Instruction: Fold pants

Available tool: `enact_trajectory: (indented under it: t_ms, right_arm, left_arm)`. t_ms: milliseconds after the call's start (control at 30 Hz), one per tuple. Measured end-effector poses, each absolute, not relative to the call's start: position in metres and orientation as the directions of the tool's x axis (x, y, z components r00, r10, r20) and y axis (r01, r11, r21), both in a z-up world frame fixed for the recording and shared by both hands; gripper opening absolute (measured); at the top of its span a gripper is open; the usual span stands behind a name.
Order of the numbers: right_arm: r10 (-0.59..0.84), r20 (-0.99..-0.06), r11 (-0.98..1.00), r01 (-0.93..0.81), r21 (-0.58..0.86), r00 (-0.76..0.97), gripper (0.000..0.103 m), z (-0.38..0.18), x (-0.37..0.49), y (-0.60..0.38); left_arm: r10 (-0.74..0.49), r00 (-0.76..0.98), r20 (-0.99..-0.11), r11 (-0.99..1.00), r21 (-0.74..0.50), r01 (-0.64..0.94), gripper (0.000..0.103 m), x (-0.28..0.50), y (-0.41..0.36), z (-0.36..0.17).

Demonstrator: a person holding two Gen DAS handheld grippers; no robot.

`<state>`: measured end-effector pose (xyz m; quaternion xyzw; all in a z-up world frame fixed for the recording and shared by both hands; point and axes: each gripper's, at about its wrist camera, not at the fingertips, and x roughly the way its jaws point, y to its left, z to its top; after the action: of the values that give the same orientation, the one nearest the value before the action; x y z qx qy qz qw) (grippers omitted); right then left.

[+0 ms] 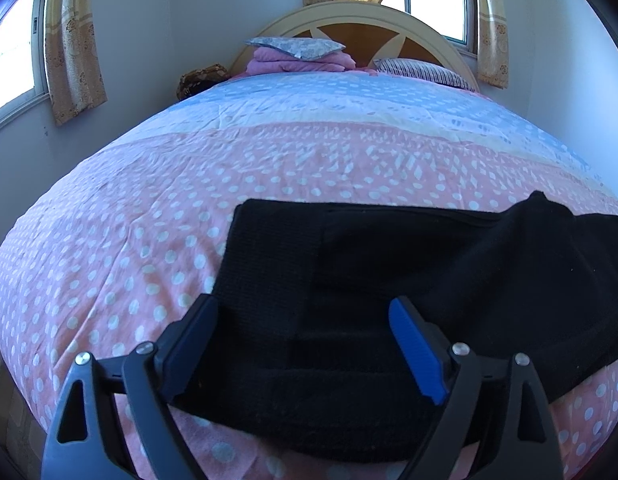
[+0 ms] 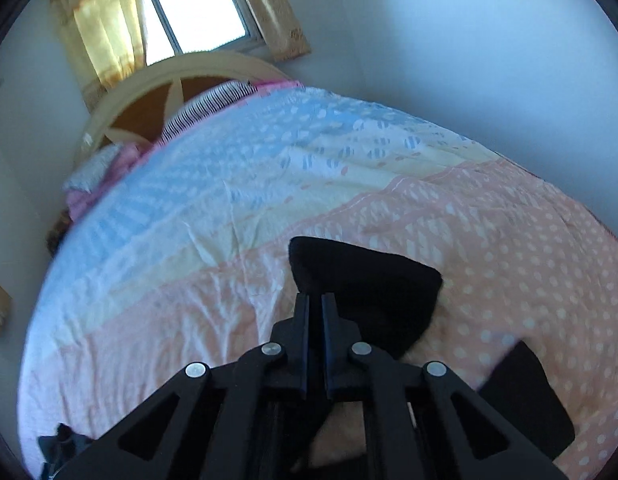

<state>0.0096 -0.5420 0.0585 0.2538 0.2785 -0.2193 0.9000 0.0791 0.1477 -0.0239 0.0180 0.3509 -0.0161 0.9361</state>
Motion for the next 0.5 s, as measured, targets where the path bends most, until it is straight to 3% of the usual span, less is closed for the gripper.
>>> enact_trajectory:
  t_ms: [133,500]
  right_arm:
    - [-0.233,-0.5,0.686,0.505,0.523,0.834,0.005,0.054,-0.08,-0.549]
    - [-0.227,-0.521,0.456,0.563,0.69,0.823,0.005,-0.034,-0.162,-0.582]
  left_arm:
    - [-0.019,0.754,-0.656,0.999,0.019,0.043,0.091,0.078,0.148,-0.024]
    - [-0.029,0.748,-0.663,0.999,0.007,0.046,0.09,0.074,0.149,-0.017]
